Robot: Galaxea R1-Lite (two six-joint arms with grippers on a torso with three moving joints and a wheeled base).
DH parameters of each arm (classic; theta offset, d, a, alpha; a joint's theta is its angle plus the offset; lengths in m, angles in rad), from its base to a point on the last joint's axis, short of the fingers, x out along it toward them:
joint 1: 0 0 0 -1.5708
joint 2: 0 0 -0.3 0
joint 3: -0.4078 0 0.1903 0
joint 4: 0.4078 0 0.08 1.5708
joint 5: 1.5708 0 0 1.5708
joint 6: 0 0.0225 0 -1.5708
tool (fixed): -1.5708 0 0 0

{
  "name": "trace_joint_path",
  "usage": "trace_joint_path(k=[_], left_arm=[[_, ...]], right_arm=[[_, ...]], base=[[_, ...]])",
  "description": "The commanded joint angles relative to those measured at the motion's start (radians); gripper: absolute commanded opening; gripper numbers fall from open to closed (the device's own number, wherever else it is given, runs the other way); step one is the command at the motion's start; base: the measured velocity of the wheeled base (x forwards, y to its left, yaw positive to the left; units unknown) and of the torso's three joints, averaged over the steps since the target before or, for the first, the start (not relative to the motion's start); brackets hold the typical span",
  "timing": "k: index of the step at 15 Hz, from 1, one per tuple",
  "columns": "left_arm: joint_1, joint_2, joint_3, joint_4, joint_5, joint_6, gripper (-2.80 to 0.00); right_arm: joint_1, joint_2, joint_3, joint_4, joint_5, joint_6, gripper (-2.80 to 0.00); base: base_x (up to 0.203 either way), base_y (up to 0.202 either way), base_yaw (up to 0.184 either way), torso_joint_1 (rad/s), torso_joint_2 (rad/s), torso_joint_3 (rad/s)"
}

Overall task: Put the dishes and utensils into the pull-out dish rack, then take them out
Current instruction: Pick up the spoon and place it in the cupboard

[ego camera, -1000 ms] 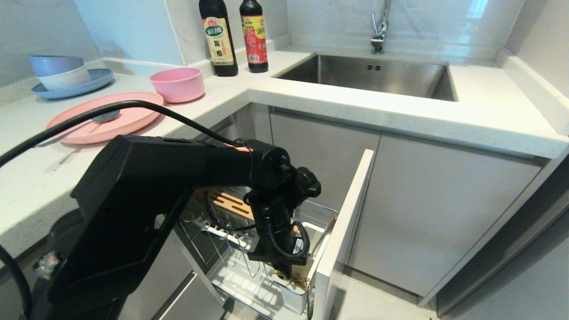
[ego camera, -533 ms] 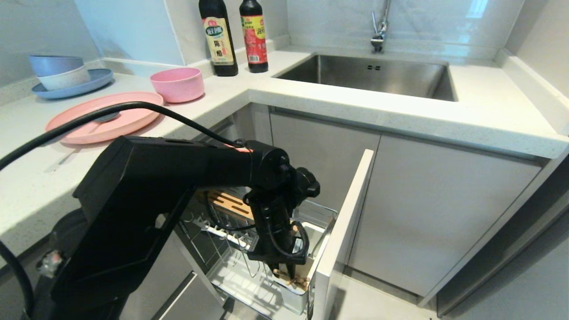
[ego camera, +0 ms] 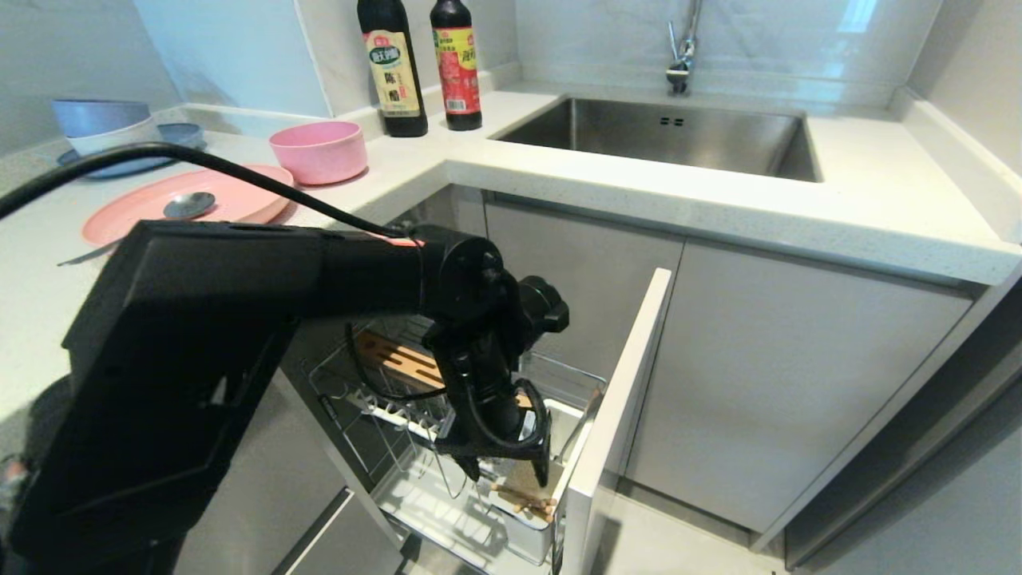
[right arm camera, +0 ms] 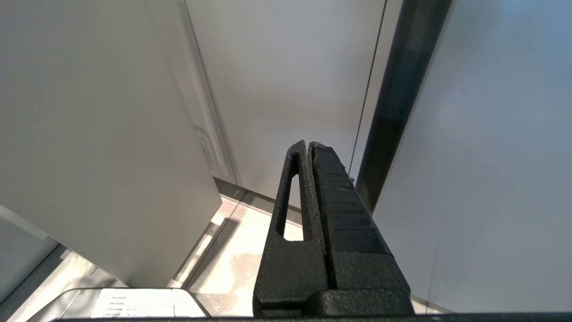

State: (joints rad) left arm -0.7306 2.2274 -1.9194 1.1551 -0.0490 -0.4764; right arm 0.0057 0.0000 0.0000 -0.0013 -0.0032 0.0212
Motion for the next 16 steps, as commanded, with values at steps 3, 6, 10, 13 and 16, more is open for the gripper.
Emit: trace_joint_path(k=[3,6,10,13,16], left_arm=[[0.002,-0.120,0.003,0.004,0.062,-0.037,-2.80],[-0.004,-0.229,0.006,0.003,0.130,-0.090,-2.80],[-0.011,-0.417,0.013,0.004,0.149,-0.133,-2.80],[0.016,-0.597,0.015,-0.006,0.215,-0.152,-2.80],[0.142,-0.777,0.013,-0.111,0.249,-0.125,-2.80]], right_arm=[[0.000,0.000,0.002,0.000,0.000,0.000,-2.80],[0.000,0.000,0.002,0.000,0.000,0.000,-2.80],[0.000,0.000,0.002,0.000,0.000,0.000,-2.80],[0.000,0.000,0.001,0.000,0.000,0.000,-2.80],[0.000,0.000,0.002,0.000,0.000,0.000,-2.80]], base=[[0.000,0.000,0.000,0.000,0.00,0.000],[0.000,0.000,0.000,0.000,0.00,0.000],[0.000,0.000,0.000,0.000,0.00,0.000],[0.000,0.000,0.000,0.000,0.00,0.000],[0.000,0.000,0.000,0.000,0.00,0.000]])
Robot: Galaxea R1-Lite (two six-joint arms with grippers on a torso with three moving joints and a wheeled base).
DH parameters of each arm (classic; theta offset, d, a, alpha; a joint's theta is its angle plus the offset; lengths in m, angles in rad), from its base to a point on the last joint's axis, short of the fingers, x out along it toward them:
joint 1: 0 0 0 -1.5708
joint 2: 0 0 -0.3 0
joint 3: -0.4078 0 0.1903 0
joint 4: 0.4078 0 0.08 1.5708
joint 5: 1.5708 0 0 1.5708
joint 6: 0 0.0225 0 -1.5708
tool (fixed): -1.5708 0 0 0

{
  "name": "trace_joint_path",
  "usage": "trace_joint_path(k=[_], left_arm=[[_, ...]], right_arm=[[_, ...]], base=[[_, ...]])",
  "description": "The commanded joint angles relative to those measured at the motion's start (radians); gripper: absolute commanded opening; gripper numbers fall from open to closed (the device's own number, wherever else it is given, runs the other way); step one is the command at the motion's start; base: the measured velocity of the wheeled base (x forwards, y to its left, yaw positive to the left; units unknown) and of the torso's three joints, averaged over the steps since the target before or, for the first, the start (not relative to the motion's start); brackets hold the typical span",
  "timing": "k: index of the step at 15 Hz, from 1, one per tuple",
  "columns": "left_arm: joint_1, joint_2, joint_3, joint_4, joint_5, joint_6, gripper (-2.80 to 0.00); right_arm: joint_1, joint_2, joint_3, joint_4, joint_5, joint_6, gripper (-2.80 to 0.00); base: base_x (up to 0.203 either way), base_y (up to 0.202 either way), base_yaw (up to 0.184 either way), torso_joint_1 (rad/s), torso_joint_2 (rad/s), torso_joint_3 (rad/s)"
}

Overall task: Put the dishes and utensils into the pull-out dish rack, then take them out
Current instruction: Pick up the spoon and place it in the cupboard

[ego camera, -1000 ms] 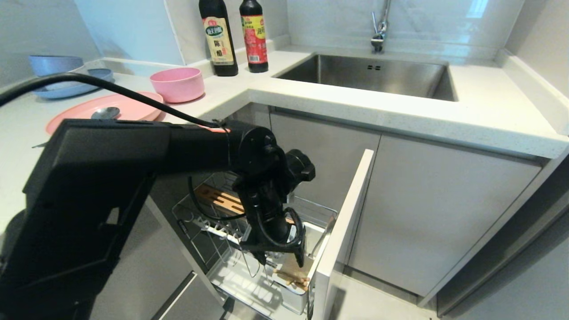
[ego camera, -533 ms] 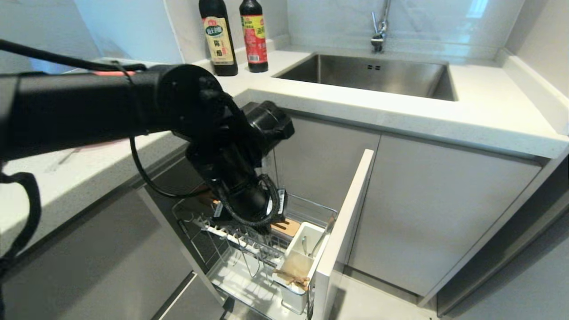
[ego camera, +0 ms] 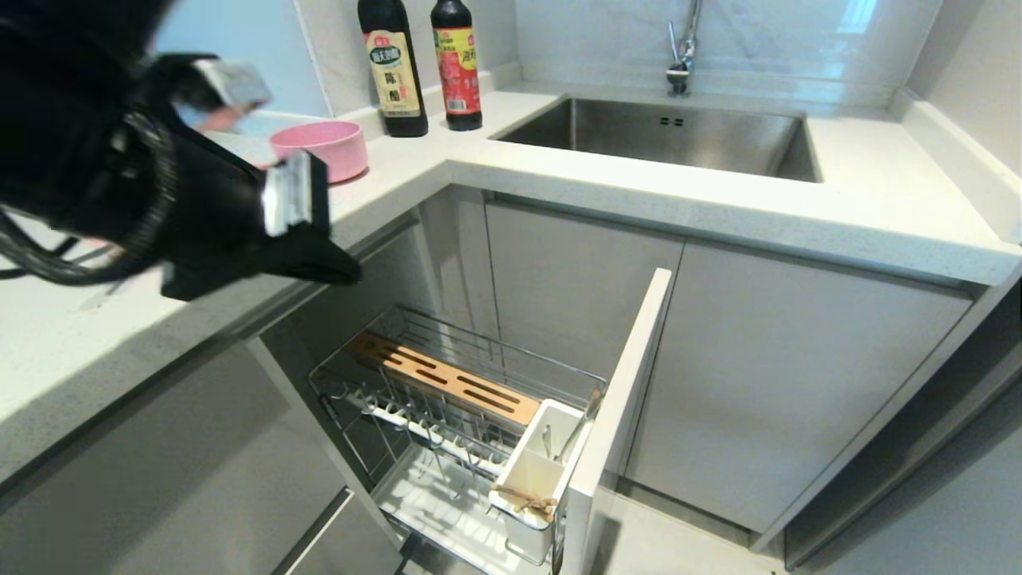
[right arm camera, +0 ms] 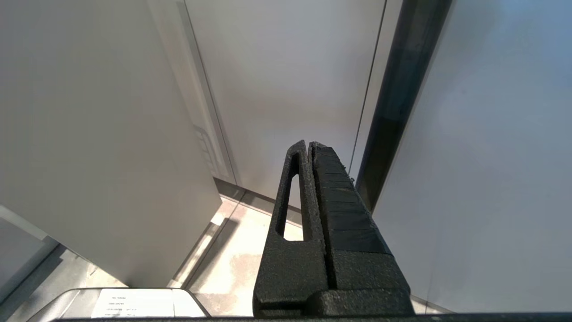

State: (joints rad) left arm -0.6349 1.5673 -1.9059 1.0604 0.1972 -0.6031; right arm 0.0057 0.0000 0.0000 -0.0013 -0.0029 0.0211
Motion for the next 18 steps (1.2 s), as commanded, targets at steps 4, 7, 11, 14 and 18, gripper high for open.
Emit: trace_joint_path(k=[4,7,11,14,18], left_arm=[[0.413,-0.238,-0.002,-0.179,0.006,0.118,-2.80],[0.715,-0.272,-0.001,-0.262,0.001,0.225,-2.80],[1.070,-0.290,-0.004,-0.270,-0.181,0.380,-2.80],[1.238,-0.261,-0.011,-0.218,-0.445,0.544,-2.80],[1.260,-0.162,-0.016,-0.133,-0.467,0.732,-2.80]], right_arm=[[0.000,0.000,0.002,0.000,0.000,0.000,-2.80],[0.000,0.000,0.002,0.000,0.000,0.000,-2.80],[0.000,0.000,0.002,0.000,0.000,0.000,-2.80],[0.001,0.000,0.002,0.000,0.000,0.000,-2.80],[0.000,0.000,0.002,0.000,0.000,0.000,-2.80]], base=[[0.000,0.000,0.000,0.000,0.00,0.000],[0.000,0.000,0.000,0.000,0.00,0.000],[0.000,0.000,0.000,0.000,0.00,0.000],[0.000,0.000,0.000,0.000,0.00,0.000],[0.000,0.000,0.000,0.000,0.00,0.000]])
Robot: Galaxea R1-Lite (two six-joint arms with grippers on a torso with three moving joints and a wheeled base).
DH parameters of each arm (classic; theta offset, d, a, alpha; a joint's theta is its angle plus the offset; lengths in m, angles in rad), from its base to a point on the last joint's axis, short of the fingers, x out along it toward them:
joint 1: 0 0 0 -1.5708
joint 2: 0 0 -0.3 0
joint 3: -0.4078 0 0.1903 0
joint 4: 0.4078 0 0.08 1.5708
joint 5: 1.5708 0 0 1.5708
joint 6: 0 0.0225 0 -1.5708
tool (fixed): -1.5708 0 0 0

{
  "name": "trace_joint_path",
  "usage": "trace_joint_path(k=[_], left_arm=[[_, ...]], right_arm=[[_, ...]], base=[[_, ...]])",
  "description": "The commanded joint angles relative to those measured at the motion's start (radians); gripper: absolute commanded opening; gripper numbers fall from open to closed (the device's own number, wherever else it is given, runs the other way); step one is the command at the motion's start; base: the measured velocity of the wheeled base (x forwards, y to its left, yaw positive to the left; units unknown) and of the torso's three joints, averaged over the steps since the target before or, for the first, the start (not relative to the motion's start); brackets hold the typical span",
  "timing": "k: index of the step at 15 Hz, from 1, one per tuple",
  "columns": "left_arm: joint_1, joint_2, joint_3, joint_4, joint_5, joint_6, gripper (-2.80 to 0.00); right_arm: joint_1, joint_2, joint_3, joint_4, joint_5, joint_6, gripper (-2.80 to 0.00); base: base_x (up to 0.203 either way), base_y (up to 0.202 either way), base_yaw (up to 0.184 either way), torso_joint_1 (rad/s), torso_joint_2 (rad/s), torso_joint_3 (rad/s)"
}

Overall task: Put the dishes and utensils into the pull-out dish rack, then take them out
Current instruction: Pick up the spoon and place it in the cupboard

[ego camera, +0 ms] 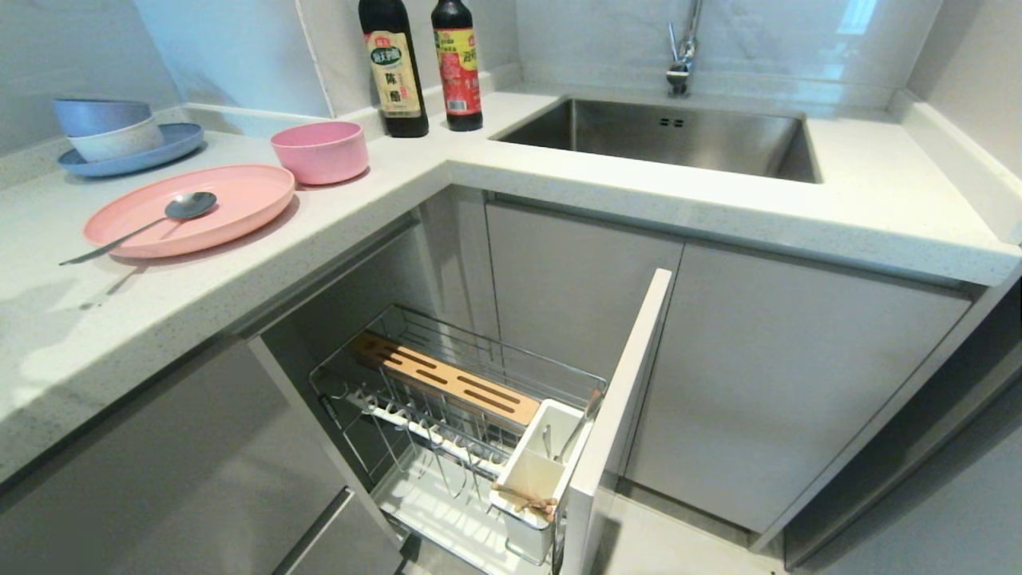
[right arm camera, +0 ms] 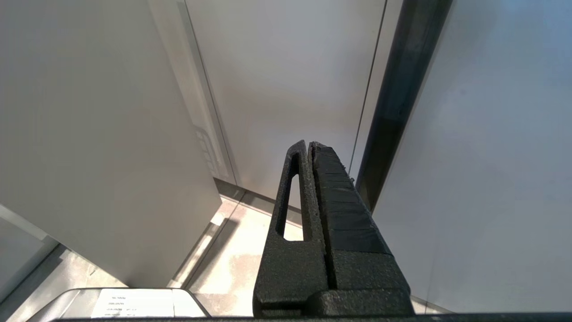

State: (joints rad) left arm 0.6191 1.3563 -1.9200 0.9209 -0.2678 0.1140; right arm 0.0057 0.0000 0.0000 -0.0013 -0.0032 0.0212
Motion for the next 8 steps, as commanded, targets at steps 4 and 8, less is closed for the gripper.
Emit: trace_joint_path(k=[4,8], left_arm=[[-0.041,0.101,-0.002,0.012,-0.008,0.050,0.00],[-0.151,0.141,-0.001,0.036,-0.003,0.048,0.00]], right_arm=[[0.000,0.000,0.002,0.000,0.000,0.000,-2.80],[0.000,0.000,0.002,0.000,0.000,0.000,-2.80]], base=[[0.000,0.000,0.000,0.000,0.00,0.000],[0.000,0.000,0.000,0.000,0.00,0.000]])
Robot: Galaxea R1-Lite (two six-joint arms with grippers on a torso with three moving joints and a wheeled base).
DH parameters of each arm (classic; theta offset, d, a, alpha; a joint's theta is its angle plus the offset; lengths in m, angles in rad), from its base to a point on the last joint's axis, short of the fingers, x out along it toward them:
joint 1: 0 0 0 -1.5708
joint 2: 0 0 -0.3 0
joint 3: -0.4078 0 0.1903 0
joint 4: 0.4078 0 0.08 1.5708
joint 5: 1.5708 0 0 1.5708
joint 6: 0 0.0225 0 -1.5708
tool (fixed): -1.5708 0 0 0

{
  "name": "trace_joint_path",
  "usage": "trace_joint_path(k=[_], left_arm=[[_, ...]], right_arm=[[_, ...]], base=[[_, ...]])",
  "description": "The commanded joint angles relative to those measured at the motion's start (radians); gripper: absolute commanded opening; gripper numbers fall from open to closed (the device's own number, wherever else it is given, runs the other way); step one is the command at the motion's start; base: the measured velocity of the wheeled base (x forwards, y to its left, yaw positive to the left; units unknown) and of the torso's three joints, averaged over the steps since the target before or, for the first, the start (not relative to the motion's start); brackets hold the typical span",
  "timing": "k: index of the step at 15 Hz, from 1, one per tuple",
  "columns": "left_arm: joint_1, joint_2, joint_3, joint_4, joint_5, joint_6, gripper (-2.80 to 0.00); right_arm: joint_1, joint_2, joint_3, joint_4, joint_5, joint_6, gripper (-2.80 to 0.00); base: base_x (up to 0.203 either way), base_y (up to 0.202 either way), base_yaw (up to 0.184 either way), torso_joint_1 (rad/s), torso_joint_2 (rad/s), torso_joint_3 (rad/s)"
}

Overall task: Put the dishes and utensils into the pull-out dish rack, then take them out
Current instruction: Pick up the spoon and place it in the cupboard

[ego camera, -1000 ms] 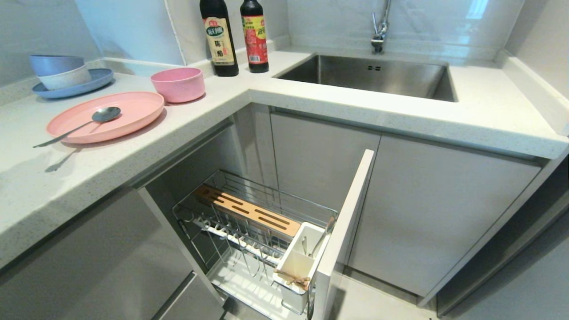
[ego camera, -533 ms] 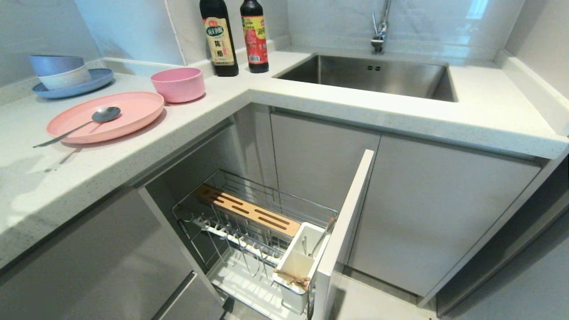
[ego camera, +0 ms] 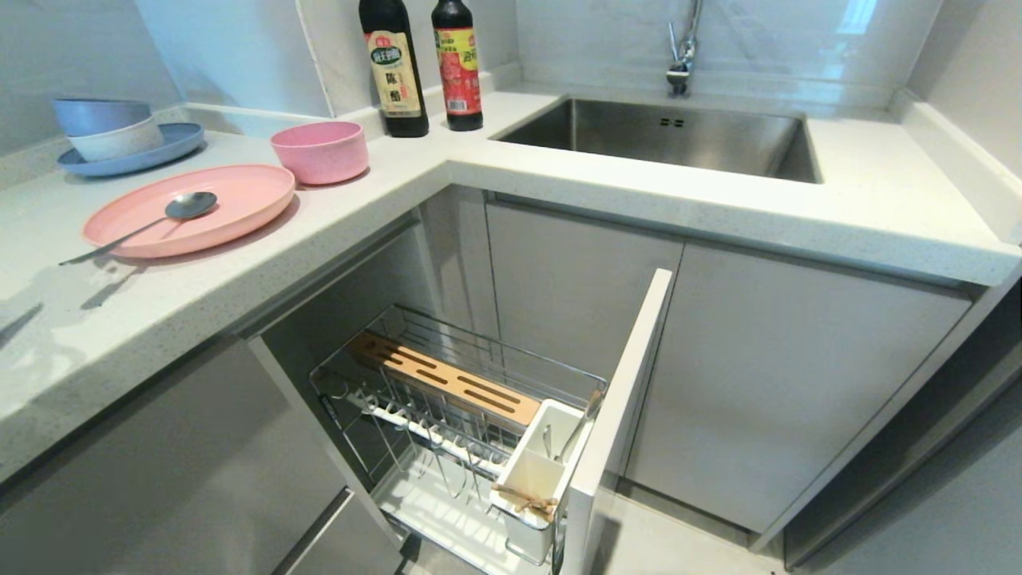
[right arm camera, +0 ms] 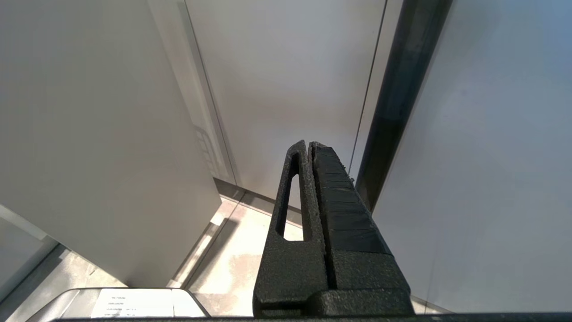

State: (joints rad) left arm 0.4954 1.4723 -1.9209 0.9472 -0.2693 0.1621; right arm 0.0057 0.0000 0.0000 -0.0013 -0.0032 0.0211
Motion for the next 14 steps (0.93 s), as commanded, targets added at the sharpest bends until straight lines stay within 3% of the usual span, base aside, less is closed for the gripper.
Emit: trace_joint_path(k=[1,5,14], left_arm=[[-0.060,0.030,0.001,0.027,0.002,0.000,0.00],[-0.153,0.040,0.019,0.069,0.038,-0.001,0.00],[-0.215,0.100,0.026,0.047,0.028,-0.007,0.00]], right_arm=[[0.000,0.000,0.002,0.000,0.000,0.000,-2.80],[0.000,0.000,0.002,0.000,0.000,0.000,-2.80],[0.000,0.000,0.002,0.000,0.000,0.000,-2.80]], base=[[0.000,0.000,0.000,0.000,0.00,0.000],[0.000,0.000,0.000,0.000,0.00,0.000],[0.000,0.000,0.000,0.000,0.00,0.000]])
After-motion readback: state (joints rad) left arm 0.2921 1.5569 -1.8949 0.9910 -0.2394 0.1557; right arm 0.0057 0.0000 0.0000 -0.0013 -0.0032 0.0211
